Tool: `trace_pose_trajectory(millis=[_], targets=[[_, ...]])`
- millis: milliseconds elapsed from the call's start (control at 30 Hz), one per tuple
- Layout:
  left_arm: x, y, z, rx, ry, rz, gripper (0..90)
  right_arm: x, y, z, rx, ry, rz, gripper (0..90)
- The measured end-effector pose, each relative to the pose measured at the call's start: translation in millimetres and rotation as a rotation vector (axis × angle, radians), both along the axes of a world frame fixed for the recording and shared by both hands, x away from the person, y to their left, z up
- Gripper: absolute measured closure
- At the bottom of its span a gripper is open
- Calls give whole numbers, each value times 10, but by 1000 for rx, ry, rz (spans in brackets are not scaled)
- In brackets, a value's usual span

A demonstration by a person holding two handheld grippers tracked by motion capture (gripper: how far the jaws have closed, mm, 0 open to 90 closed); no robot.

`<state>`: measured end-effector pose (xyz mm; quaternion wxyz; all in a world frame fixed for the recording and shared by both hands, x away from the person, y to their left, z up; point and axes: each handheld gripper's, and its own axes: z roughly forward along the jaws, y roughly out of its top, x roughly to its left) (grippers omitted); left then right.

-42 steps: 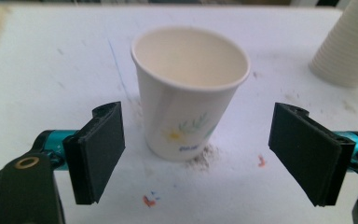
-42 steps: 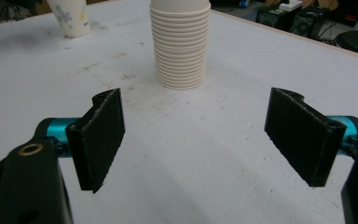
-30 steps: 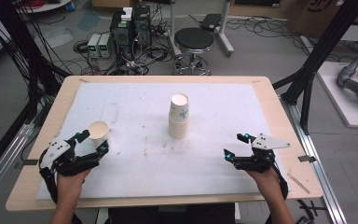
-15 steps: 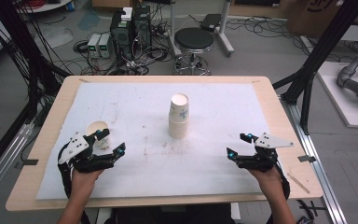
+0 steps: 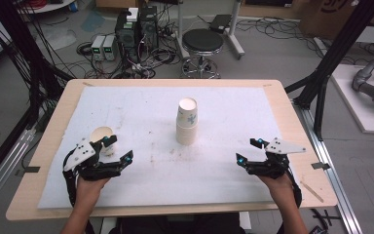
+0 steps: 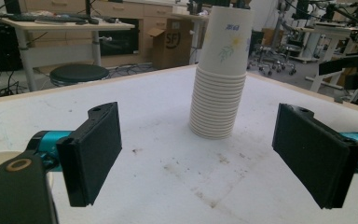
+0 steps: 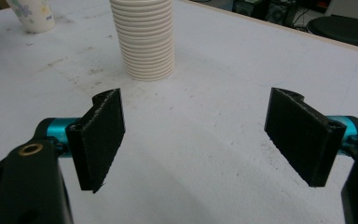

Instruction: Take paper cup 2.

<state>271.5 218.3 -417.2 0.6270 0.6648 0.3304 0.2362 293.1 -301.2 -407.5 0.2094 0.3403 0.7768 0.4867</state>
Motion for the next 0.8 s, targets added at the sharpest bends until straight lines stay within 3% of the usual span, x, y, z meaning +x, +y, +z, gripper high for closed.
trace_pose_trajectory(millis=[500, 800], targets=[[95, -73, 8, -9, 56, -56, 156, 16, -4, 12, 5, 2, 17, 207], [260, -294, 218, 9, 61, -103, 155, 14, -39, 16, 20, 13, 22, 207]])
